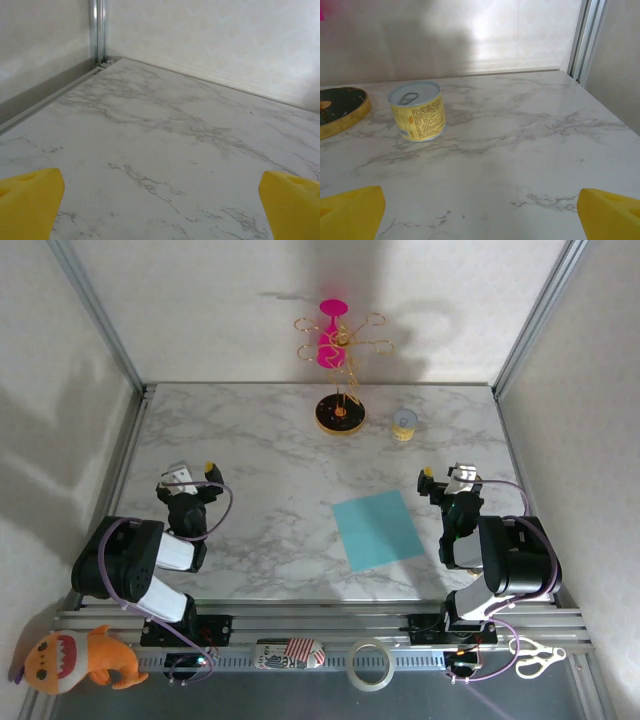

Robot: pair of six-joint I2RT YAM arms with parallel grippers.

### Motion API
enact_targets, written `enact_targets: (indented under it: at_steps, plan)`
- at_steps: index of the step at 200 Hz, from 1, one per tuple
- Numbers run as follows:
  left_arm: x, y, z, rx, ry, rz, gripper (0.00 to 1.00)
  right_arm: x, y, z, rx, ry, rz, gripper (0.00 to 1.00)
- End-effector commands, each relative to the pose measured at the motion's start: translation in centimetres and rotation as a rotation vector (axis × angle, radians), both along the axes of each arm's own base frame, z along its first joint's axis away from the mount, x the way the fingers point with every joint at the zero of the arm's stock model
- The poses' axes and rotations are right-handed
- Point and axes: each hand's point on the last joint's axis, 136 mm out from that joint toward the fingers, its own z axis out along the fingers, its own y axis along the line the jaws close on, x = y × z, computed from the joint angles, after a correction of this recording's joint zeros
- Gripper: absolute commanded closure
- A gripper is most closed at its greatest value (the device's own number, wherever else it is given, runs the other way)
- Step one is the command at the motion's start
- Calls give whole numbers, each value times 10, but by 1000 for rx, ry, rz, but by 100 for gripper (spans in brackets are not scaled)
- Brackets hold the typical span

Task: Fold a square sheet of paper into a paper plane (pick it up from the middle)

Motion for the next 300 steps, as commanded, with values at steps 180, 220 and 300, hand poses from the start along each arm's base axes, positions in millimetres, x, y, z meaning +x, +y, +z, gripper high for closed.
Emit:
enact_targets:
  at_steps: [180, 220, 300]
  plan:
    - [4, -1, 4, 13, -9, 8, 1, 5, 0, 7, 11, -24, 4, 1]
    - [5, -1, 5, 13, -10, 8, 1, 5, 0, 7, 11, -23, 4, 1]
    - [-5, 7, 22, 0, -48, 55, 1, 14, 7, 28, -1, -19, 43, 1]
